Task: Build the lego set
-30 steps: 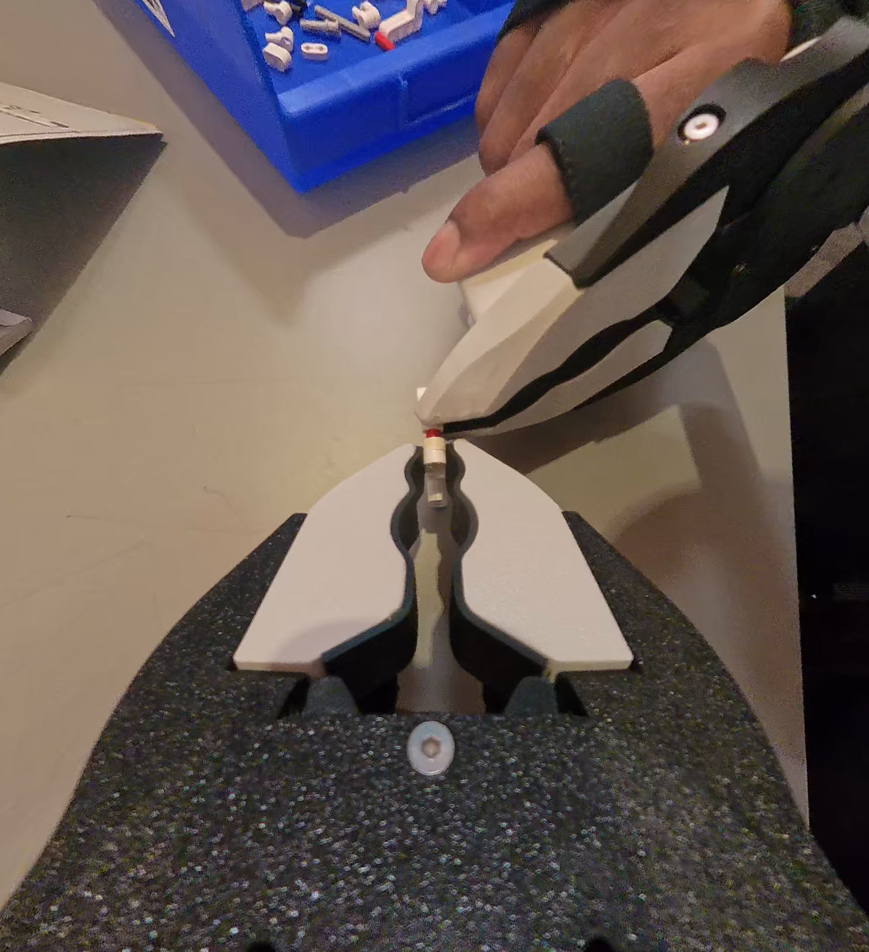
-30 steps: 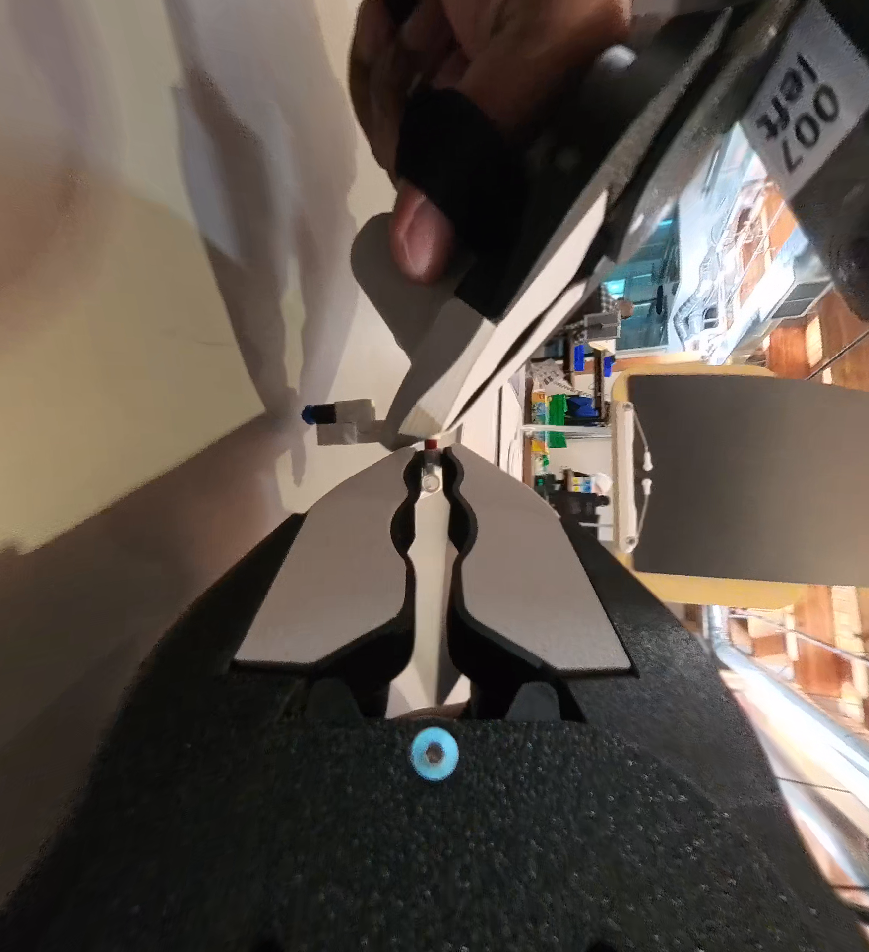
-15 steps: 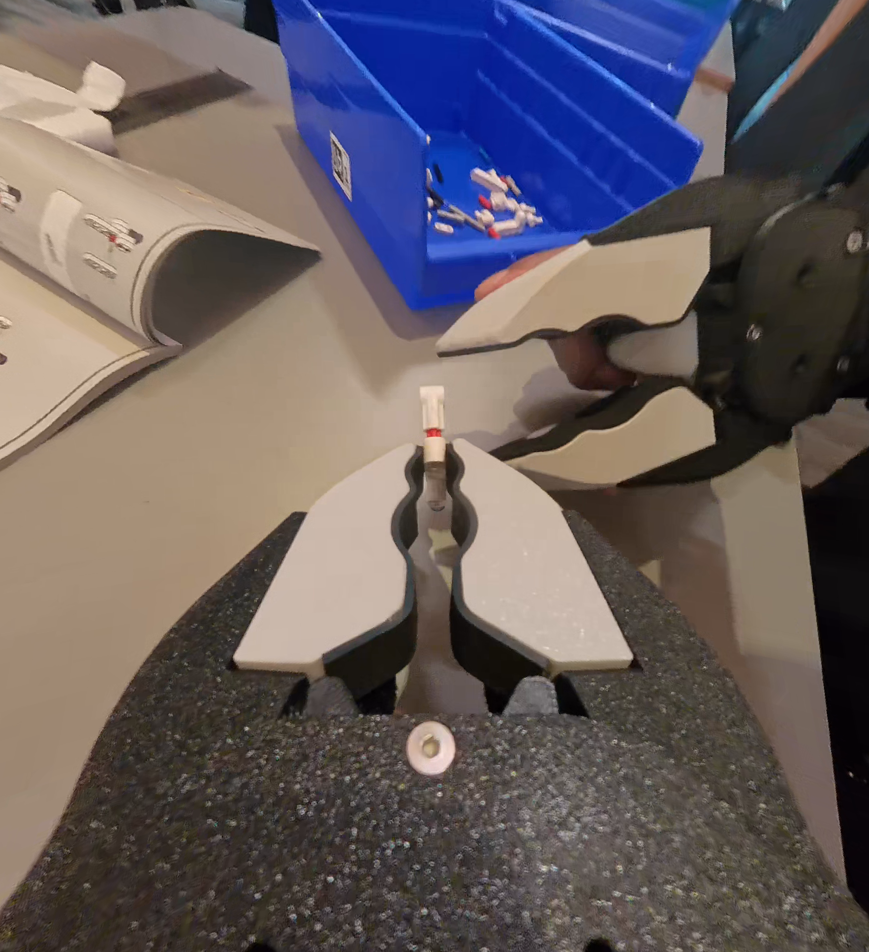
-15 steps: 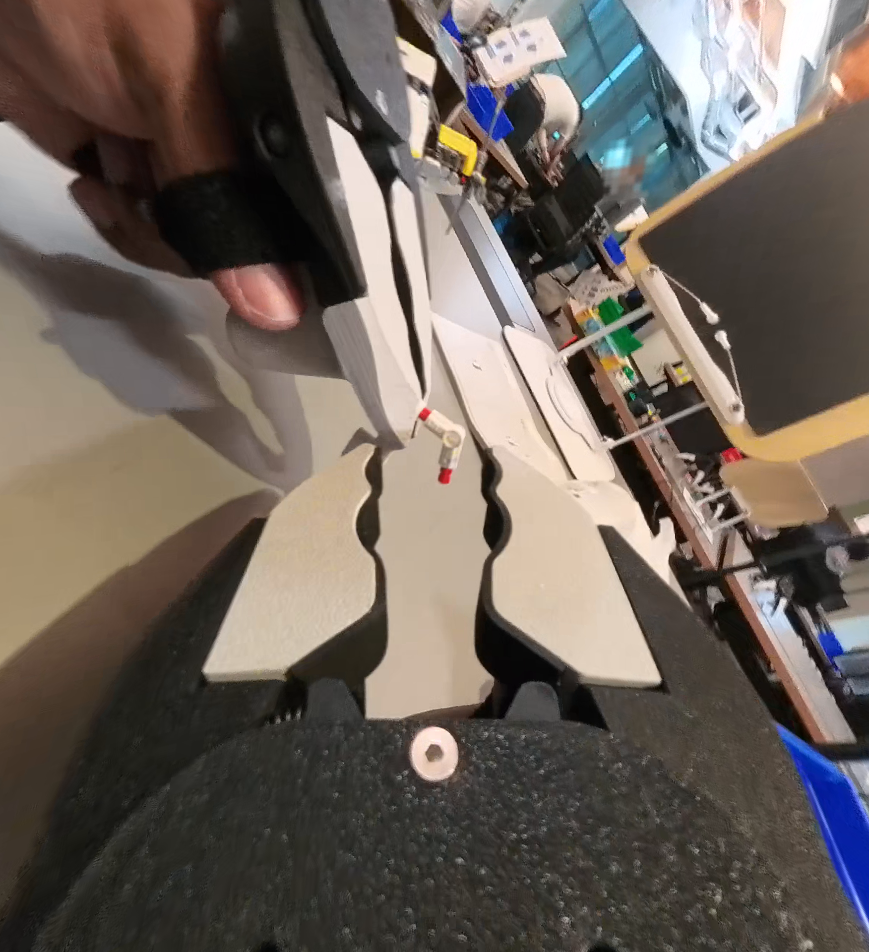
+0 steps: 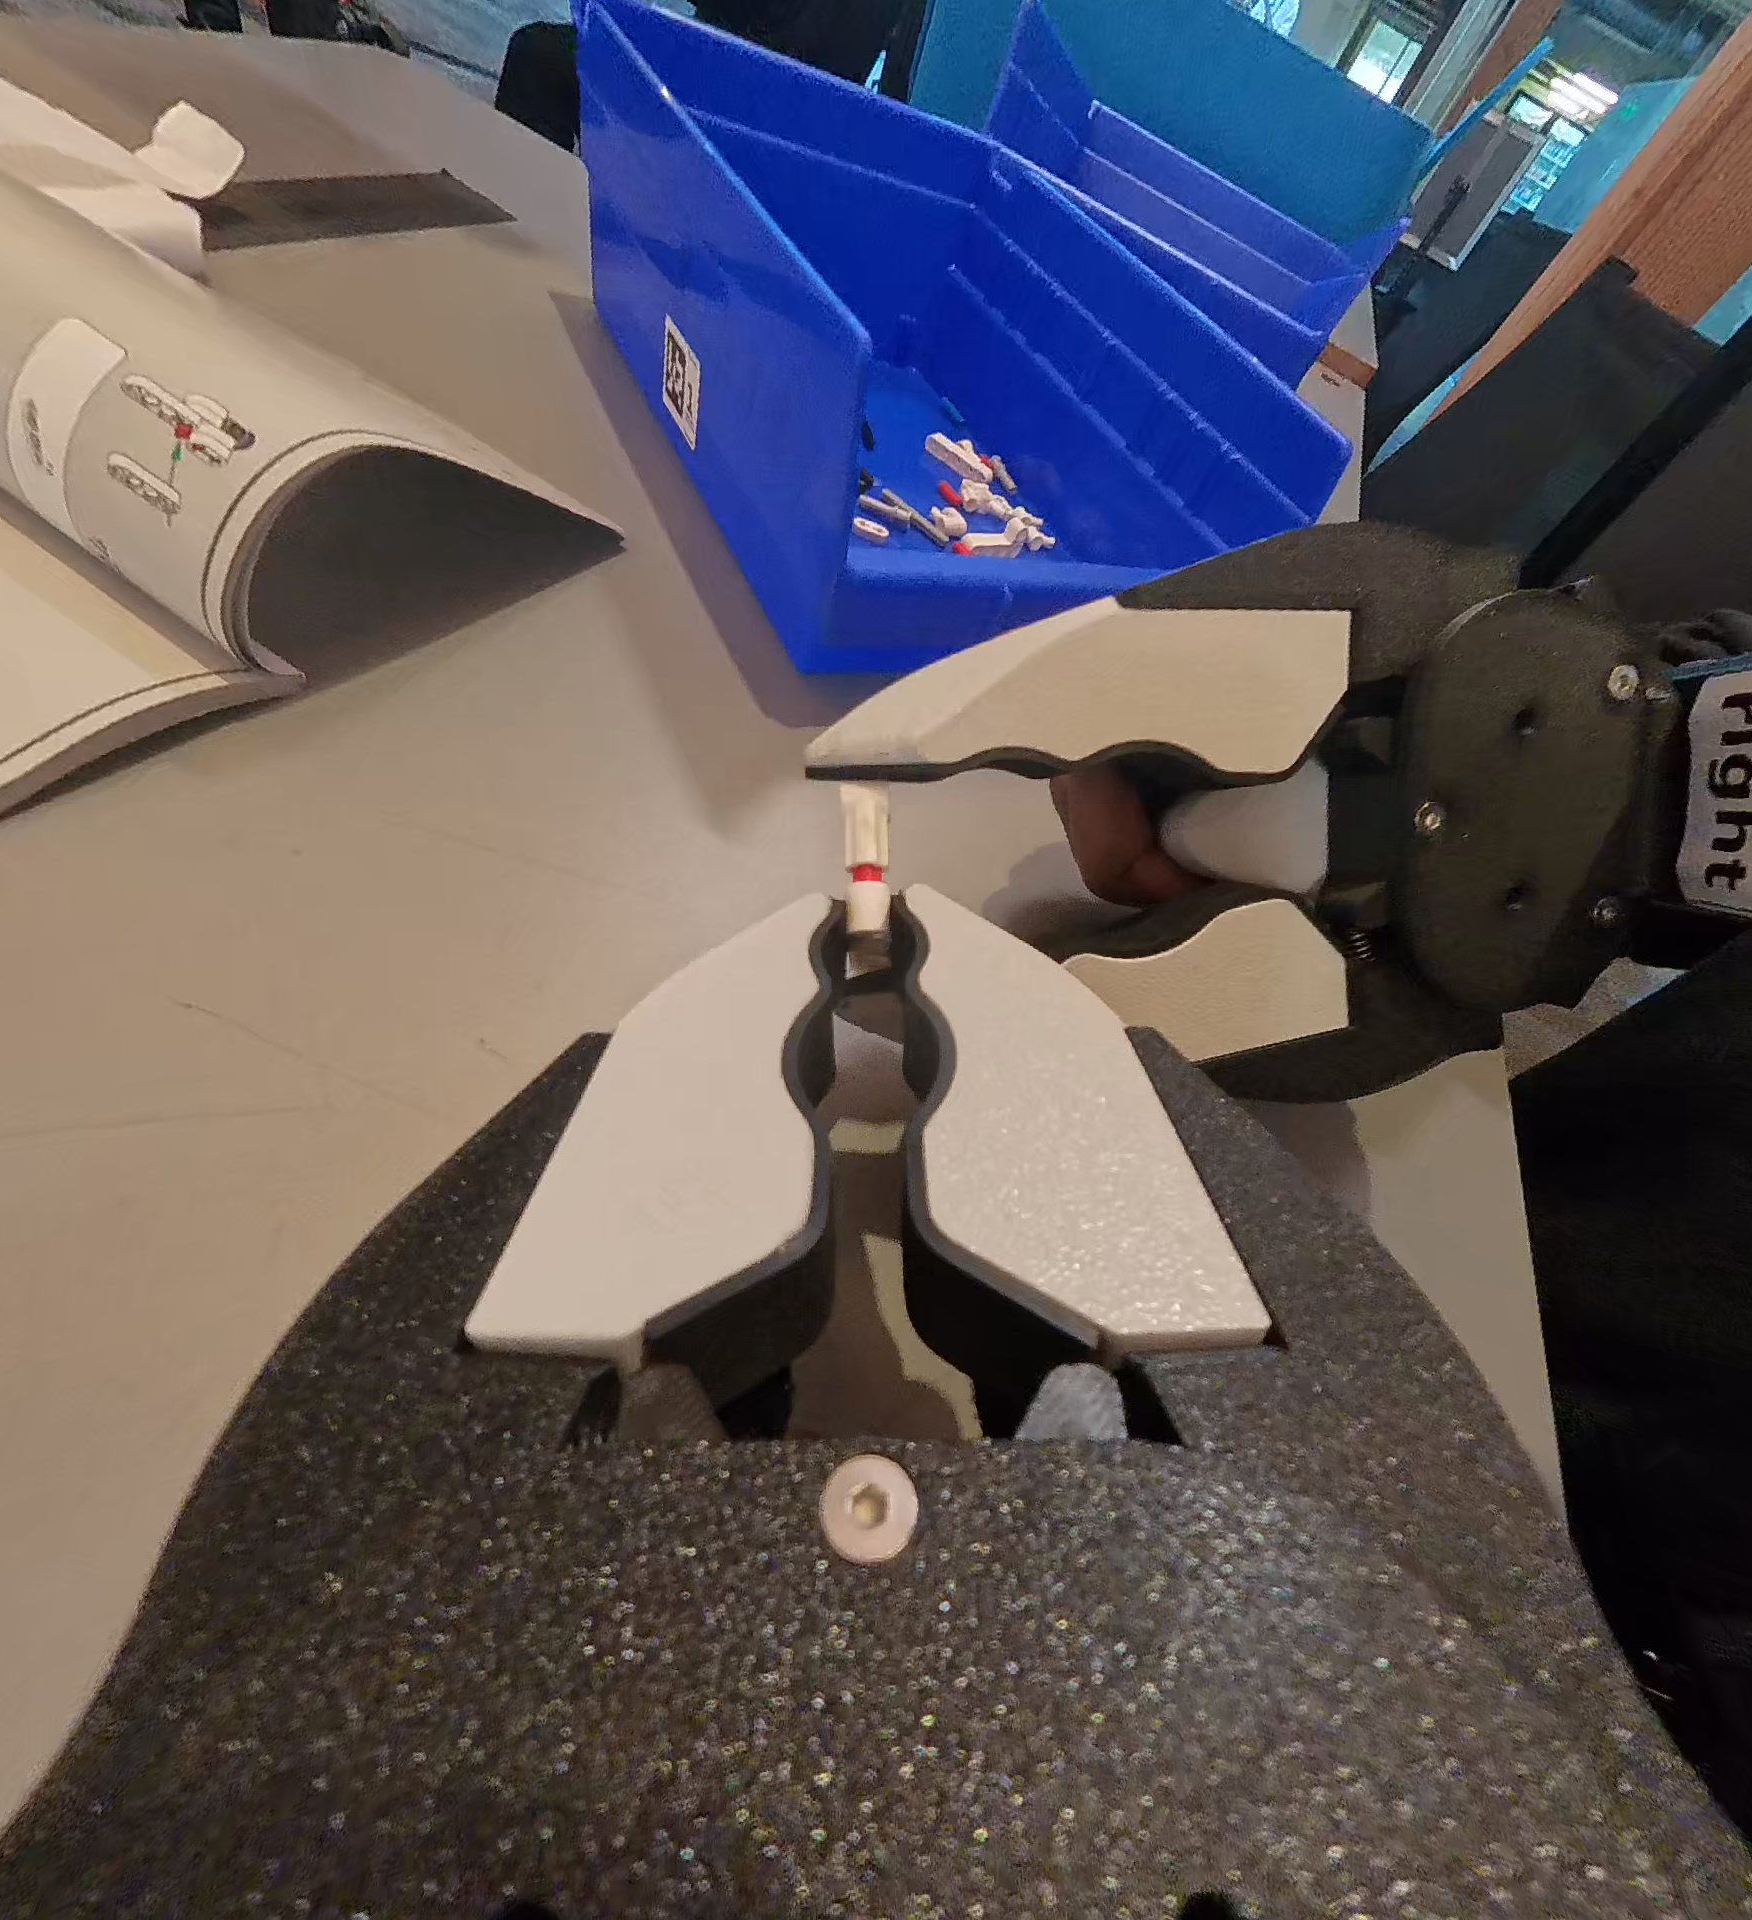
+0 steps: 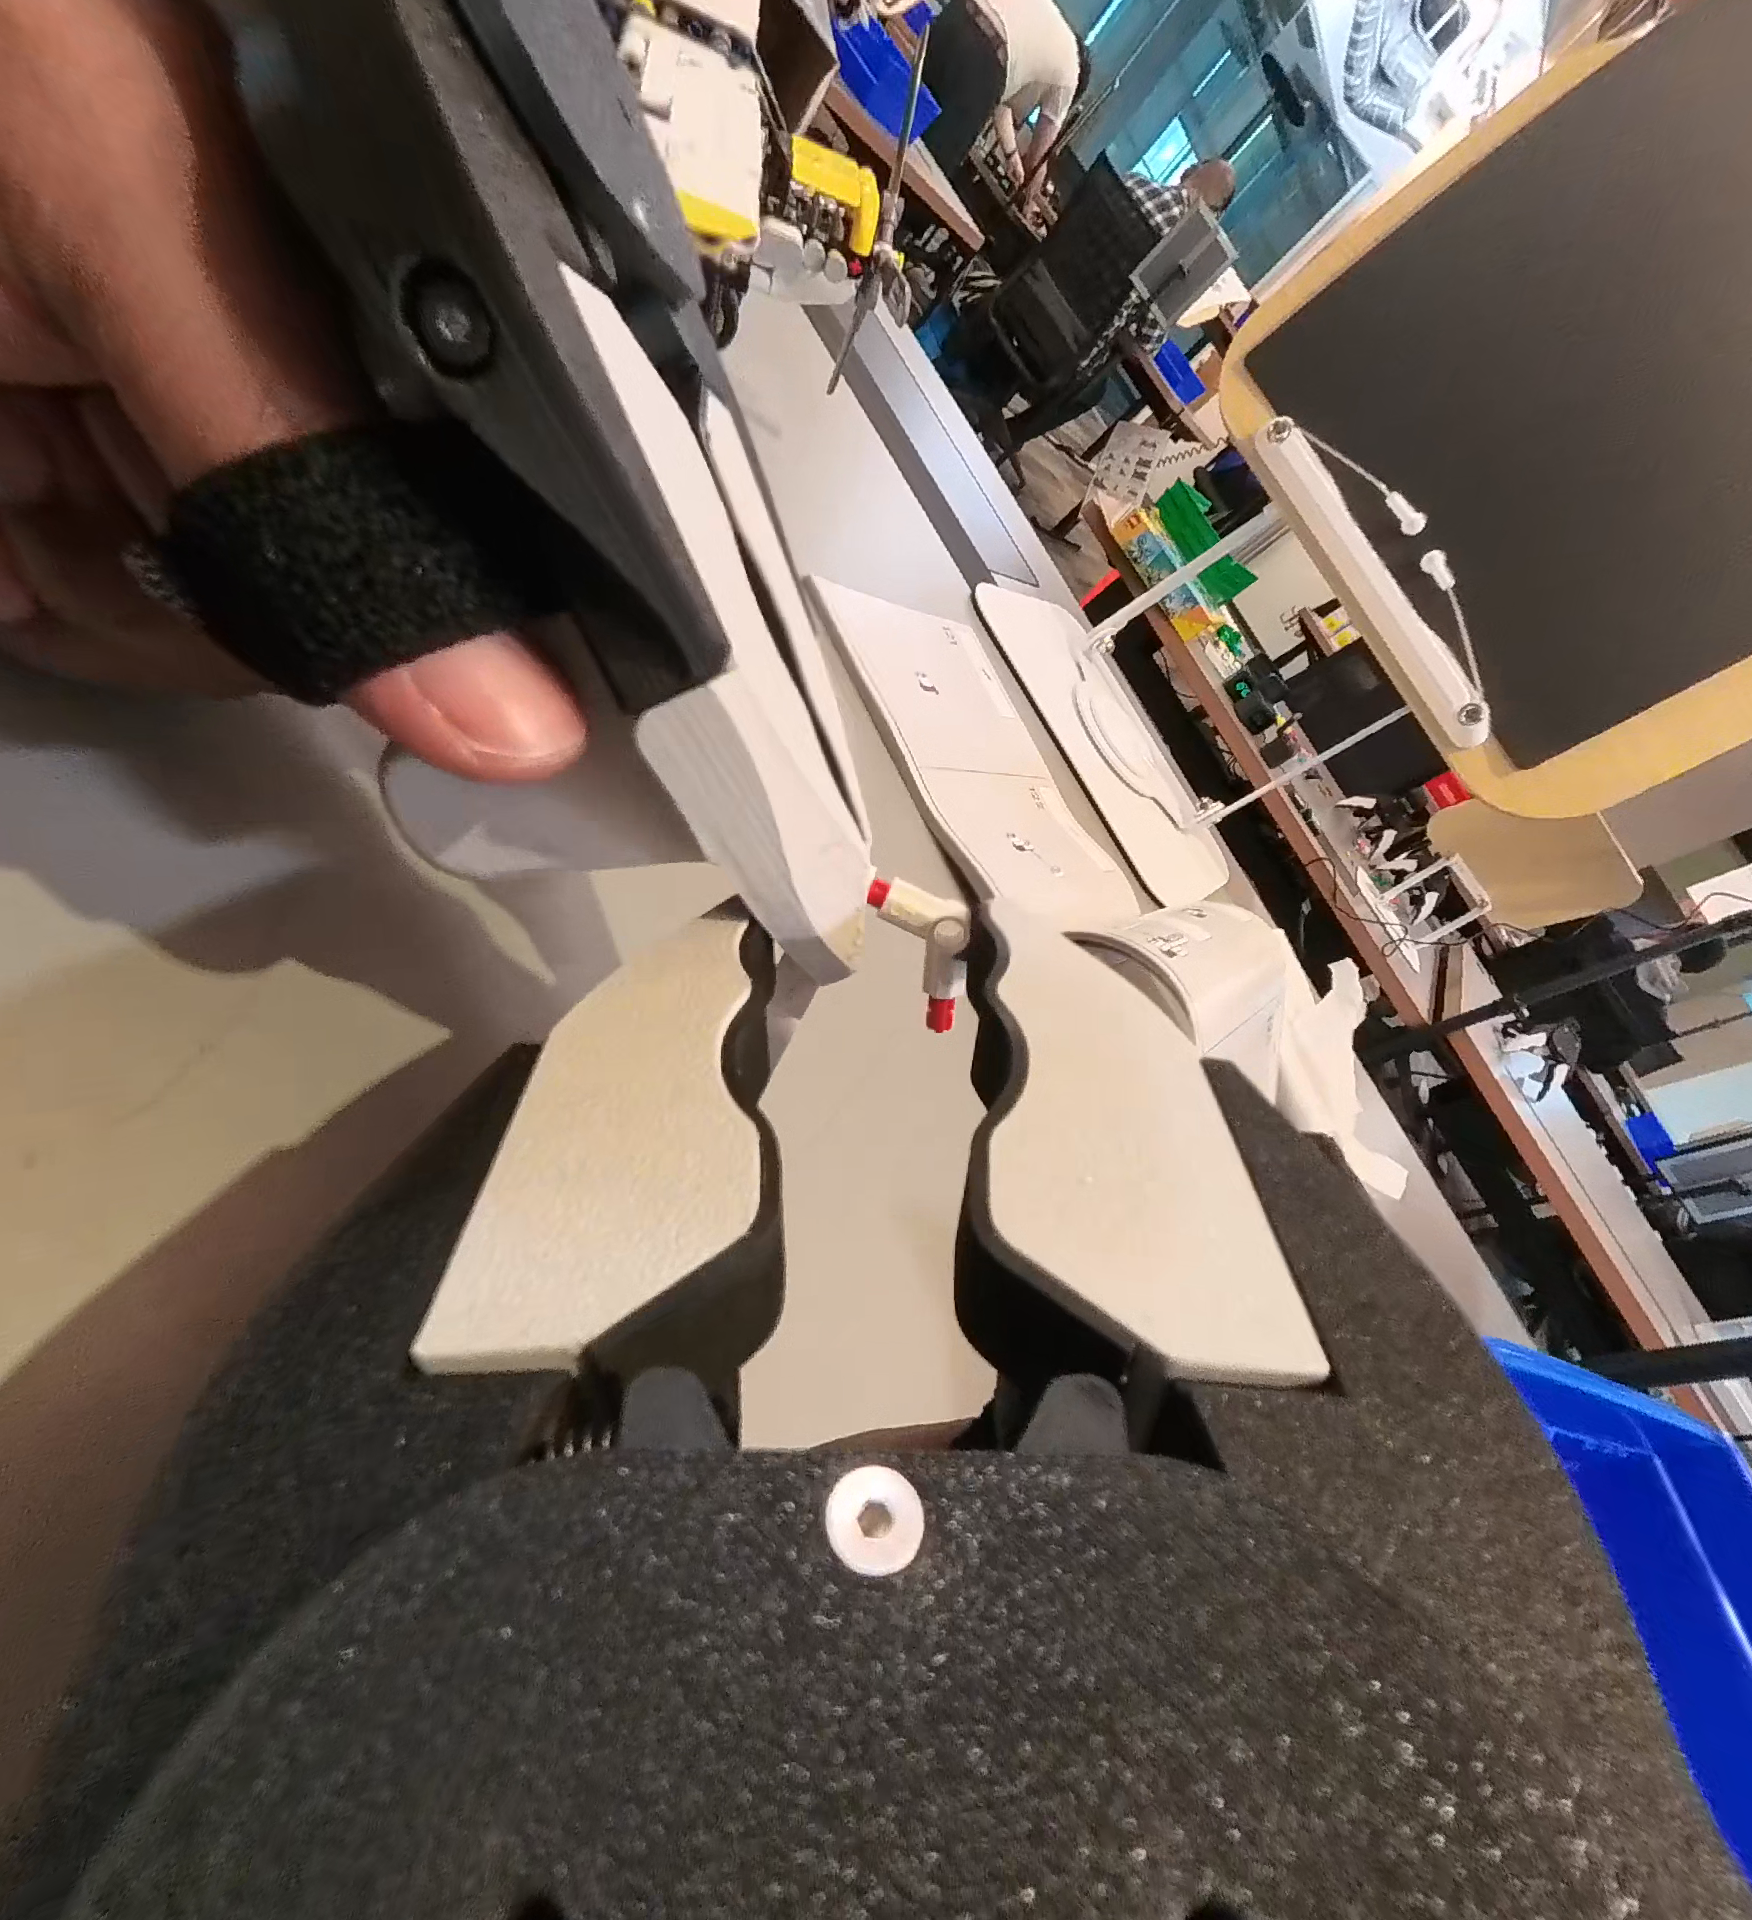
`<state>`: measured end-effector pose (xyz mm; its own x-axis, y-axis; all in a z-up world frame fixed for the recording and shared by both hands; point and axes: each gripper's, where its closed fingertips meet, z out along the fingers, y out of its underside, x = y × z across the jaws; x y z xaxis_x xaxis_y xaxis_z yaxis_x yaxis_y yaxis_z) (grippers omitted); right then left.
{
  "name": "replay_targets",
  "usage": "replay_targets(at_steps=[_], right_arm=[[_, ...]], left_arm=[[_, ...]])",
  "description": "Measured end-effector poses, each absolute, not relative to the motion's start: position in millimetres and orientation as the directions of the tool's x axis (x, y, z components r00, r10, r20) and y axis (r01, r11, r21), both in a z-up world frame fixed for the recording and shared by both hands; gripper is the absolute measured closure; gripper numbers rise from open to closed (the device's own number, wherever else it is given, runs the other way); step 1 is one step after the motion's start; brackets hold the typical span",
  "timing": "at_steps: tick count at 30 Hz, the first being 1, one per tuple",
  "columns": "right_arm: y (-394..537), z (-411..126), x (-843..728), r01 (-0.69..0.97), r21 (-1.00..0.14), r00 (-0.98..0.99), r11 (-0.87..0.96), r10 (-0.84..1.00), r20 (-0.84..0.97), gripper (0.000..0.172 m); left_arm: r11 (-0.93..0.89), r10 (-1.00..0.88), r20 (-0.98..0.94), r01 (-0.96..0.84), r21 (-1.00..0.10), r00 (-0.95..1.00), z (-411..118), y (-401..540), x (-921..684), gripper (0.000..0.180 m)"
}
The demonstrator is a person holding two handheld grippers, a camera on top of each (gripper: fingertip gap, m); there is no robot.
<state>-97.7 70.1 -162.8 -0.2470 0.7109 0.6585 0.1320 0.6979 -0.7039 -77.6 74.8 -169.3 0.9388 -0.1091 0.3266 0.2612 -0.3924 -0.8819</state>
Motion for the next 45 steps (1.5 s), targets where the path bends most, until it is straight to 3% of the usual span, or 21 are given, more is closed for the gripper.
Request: replay_targets(at_steps=[13, 21, 28, 32, 35, 45], right_arm=[[84.9, -155.8, -101.3, 0.157, -0.868, -0.274, 0.471, 0.865, 0.42, 0.139], [88.0, -137.2, -99.1, 0.087, -0.957, -0.301, 0.277, 0.923, 0.24, 0.139], [91.4, -138.1, -101.5, 0.13, -0.984, -0.273, 0.122, 0.958, 0.083, 0.139], [90.1, -138.5, -102.6, 0.154, -0.988, -0.283, 0.002, 0.958, -0.042, 0.139], [86.0, -139.8, -102.1, 0.16, -0.986, -0.299, -0.042, 0.95, -0.089, 0.139], [86.4, -134.6, -101.5, 0.176, -0.969, -0.319, -0.176, 0.92, -0.225, 0.139]], left_arm=[[-0.308, -0.152, 0.38, 0.322, -0.895, 0.912, -150.8, 72.6, -89.4, 0.159], [-0.311, -0.251, 0.337, 0.254, -0.916, 0.907, -149.0, 69.2, -80.8, 0.151], [-0.302, -0.186, 0.197, 0.135, -0.944, 0.963, -155.9, 79.8, -74.7, 0.144], [-0.298, -0.106, 0.071, 0.036, -0.954, 0.992, -159.8, 86.4, -76.9, 0.15], [-0.279, -0.075, 0.035, 0.013, -0.96, 0.997, -158.6, 86.8, -77.8, 0.168], [-0.214, 0.022, -0.081, -0.075, -0.974, 0.996, -154.5, 82.5, -93.6, 0.173]])
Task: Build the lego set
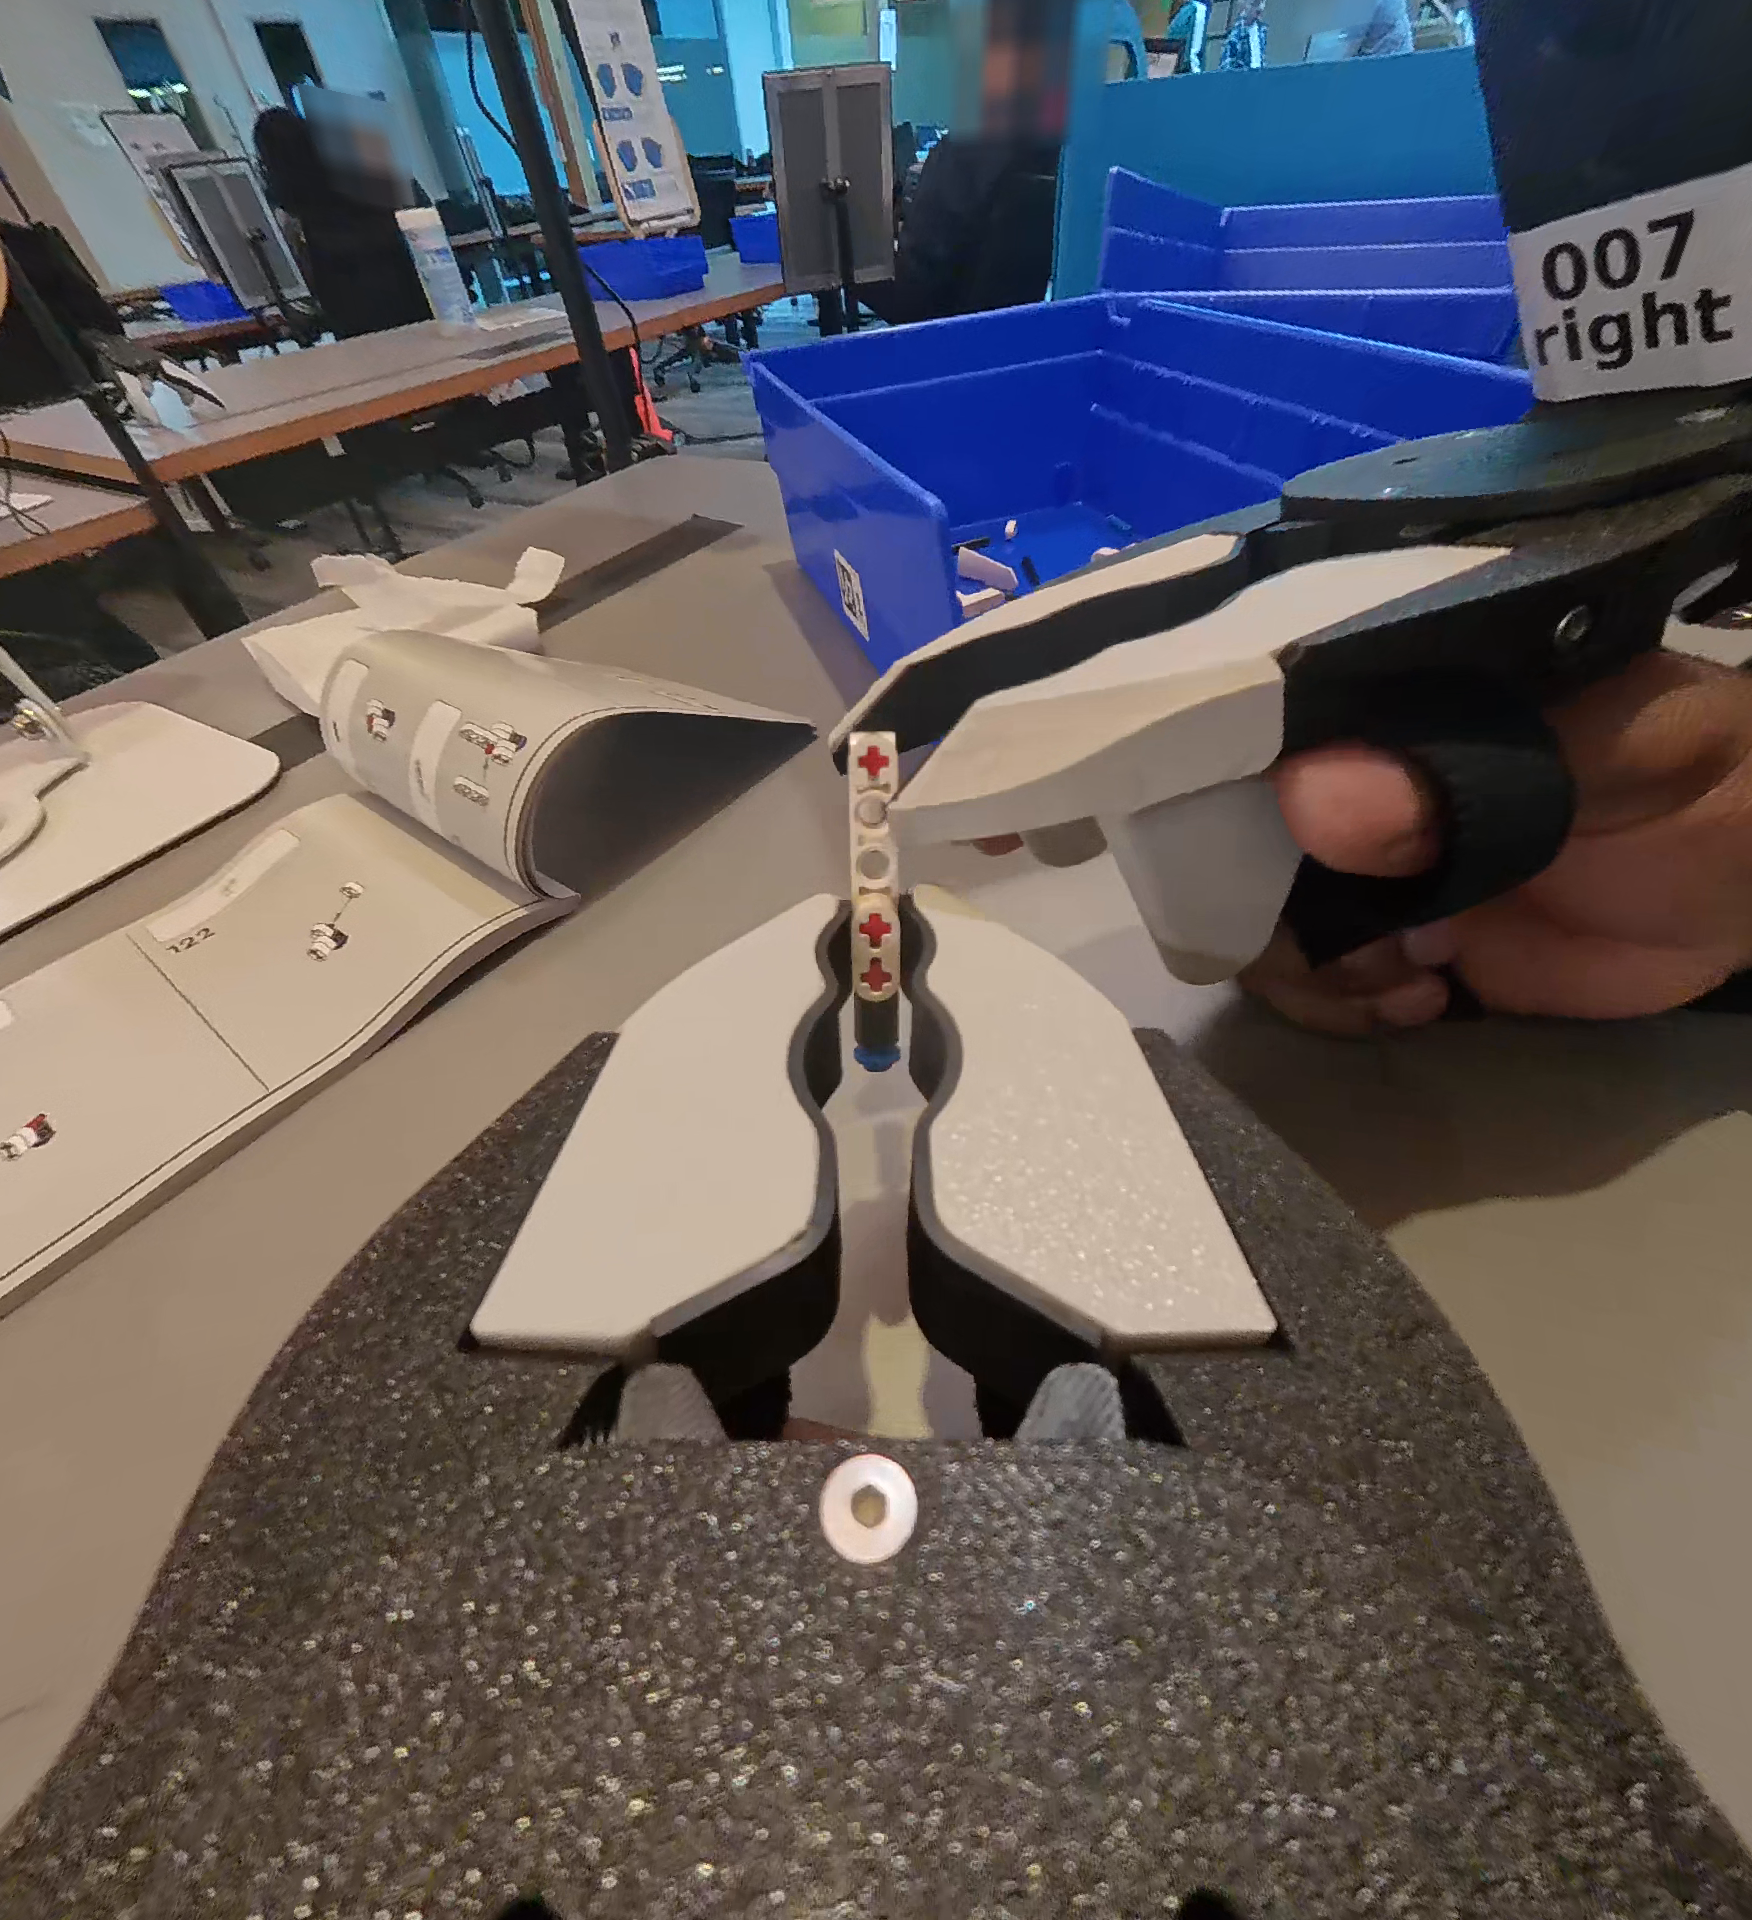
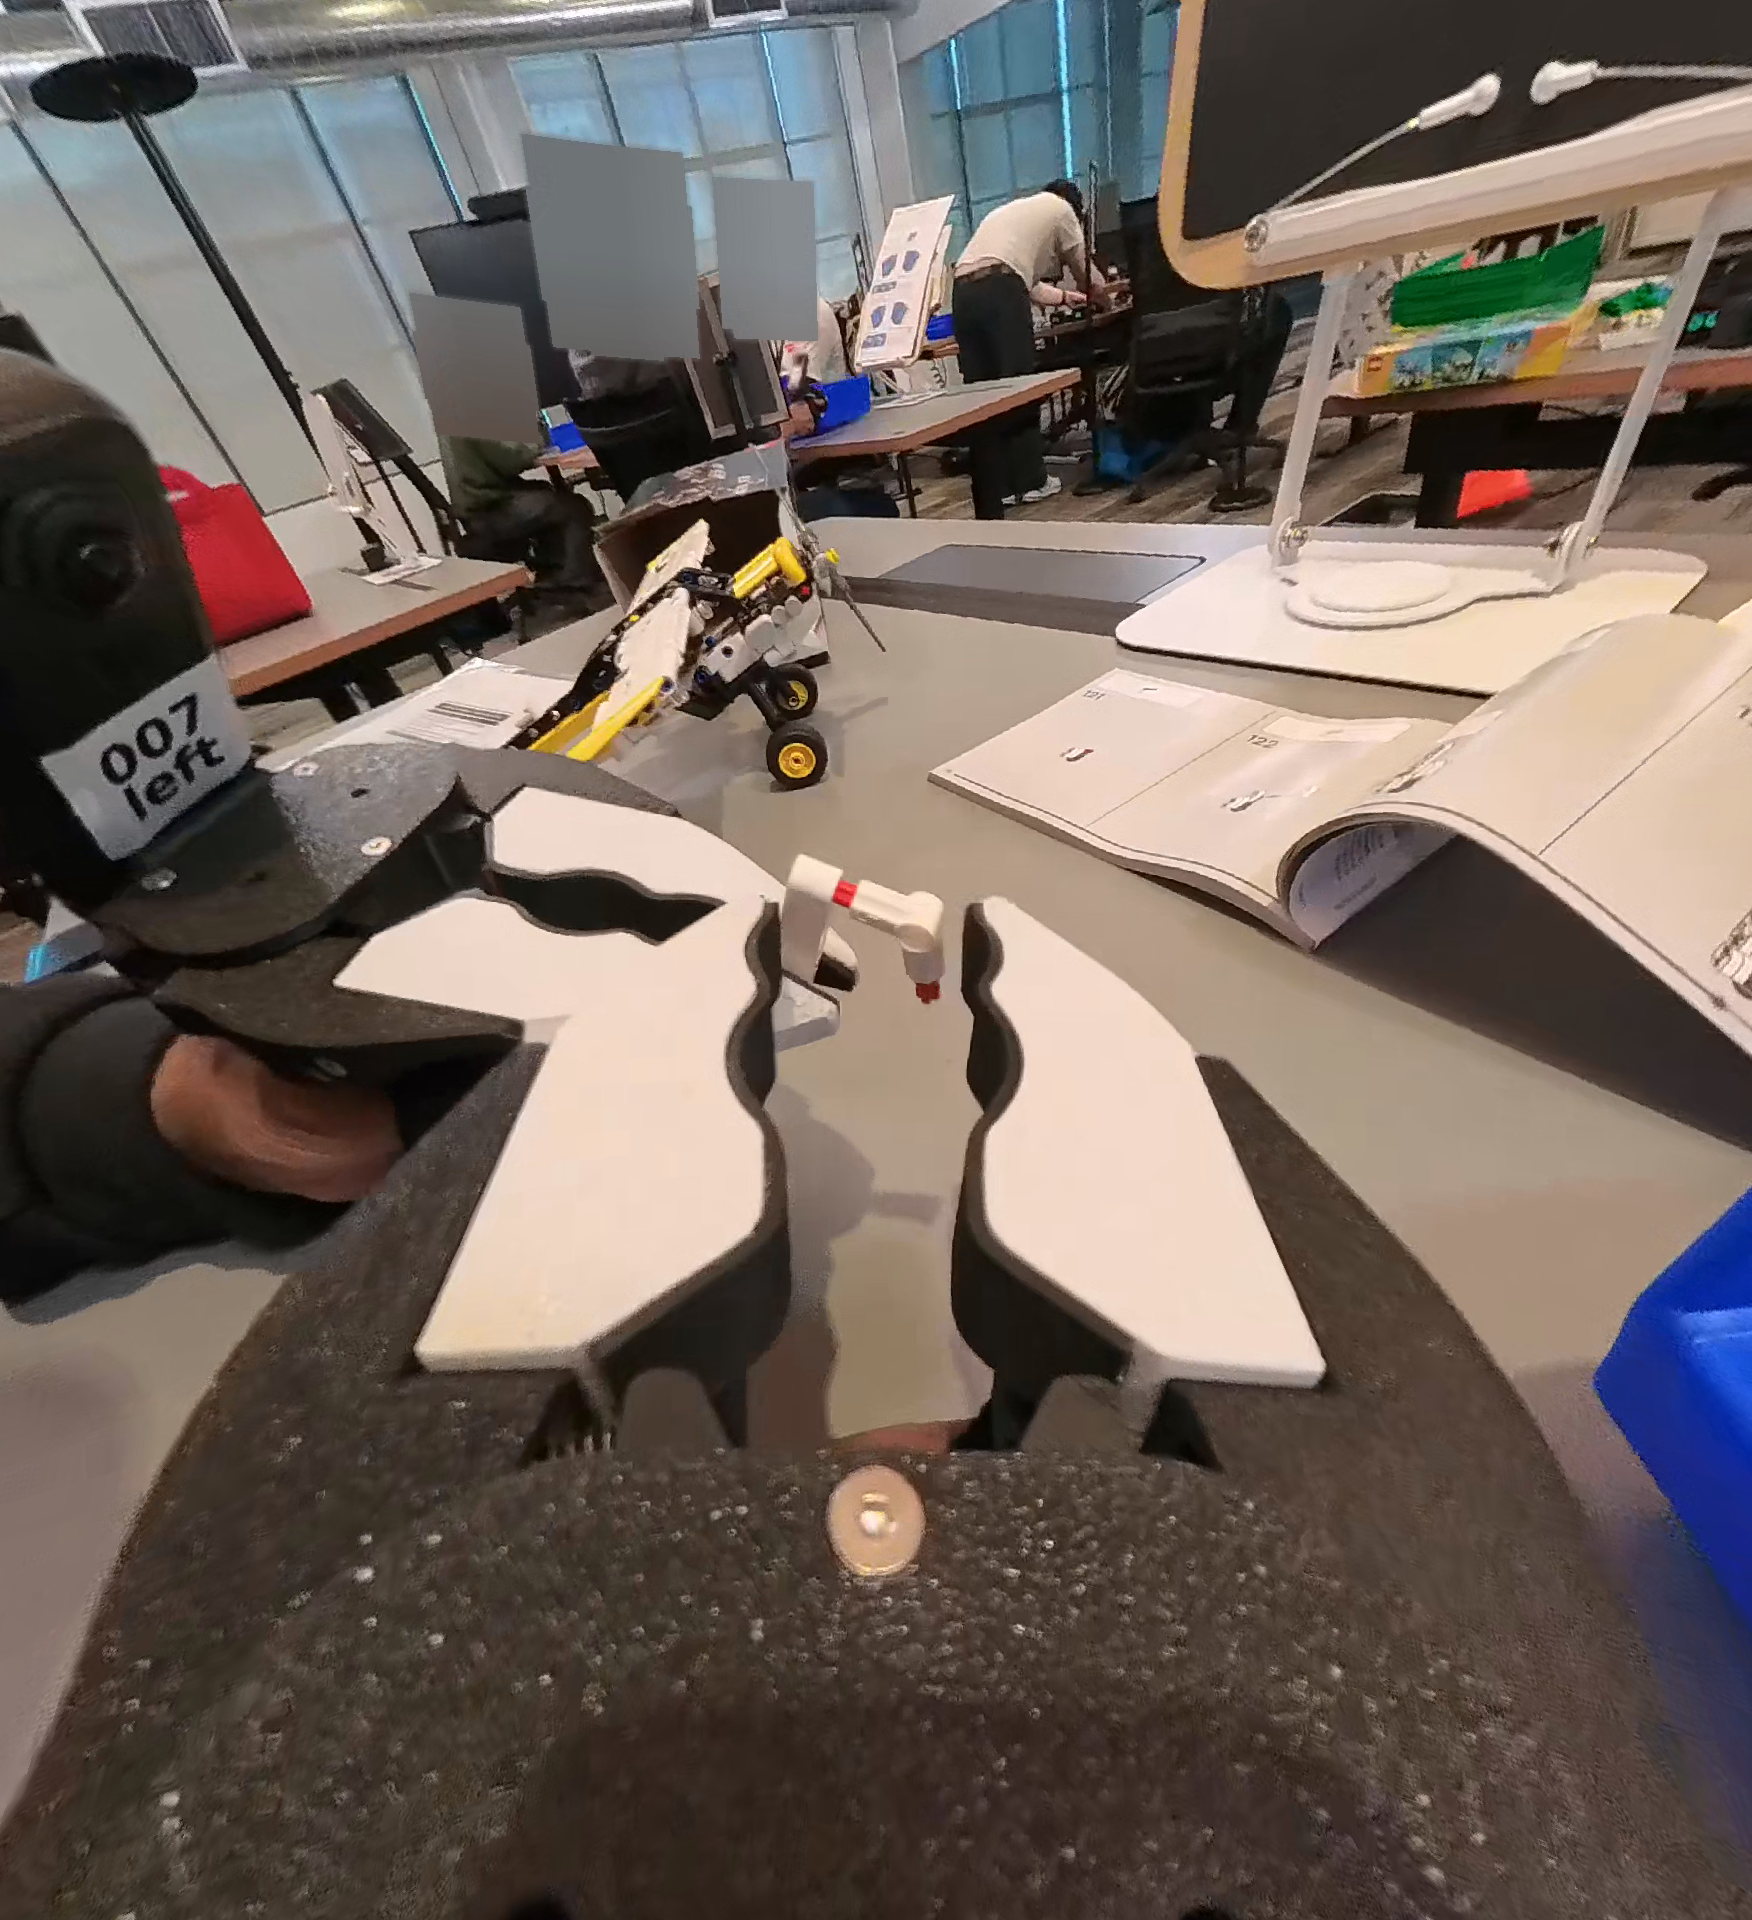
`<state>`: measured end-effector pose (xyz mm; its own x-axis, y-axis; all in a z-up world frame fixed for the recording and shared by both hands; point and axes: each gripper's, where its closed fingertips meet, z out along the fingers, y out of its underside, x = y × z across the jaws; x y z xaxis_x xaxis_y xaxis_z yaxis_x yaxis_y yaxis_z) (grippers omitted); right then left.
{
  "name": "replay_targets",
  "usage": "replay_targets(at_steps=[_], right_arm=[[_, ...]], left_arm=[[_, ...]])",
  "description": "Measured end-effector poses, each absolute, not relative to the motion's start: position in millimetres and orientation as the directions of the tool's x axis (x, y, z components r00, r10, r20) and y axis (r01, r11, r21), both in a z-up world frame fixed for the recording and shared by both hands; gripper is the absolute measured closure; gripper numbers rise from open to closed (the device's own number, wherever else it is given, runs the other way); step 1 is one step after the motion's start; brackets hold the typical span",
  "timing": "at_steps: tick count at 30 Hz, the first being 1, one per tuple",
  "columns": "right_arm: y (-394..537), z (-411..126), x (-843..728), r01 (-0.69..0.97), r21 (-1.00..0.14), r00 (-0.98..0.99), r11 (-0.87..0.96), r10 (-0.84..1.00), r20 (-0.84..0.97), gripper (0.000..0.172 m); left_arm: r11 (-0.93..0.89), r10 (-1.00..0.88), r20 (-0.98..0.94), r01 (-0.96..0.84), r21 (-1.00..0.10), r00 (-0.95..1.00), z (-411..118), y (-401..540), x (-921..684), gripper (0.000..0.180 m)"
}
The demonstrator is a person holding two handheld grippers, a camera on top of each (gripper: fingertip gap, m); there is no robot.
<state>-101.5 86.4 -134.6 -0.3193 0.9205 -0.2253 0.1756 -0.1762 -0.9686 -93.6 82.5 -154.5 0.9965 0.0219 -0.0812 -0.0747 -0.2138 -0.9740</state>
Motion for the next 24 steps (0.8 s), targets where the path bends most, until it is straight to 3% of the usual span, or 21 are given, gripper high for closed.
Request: replay_targets(at_steps=[14, 24], right_arm=[[80.9, -123.6, -114.7, 0.174, -0.96, -0.214, -0.218, 0.943, -0.253, 0.141], [76.7, -119.1, -117.1, 0.173, -0.978, -0.166, -0.119, 0.975, -0.148, 0.142]], left_arm=[[-0.13, 0.079, -0.077, -0.066, -0.989, 0.994, -144.0, 81.5, -101.1, 0.173], [-0.113, 0.069, -0.047, -0.039, -0.993, 0.997, -141.3, 78.9, -102.7, 0.173]])
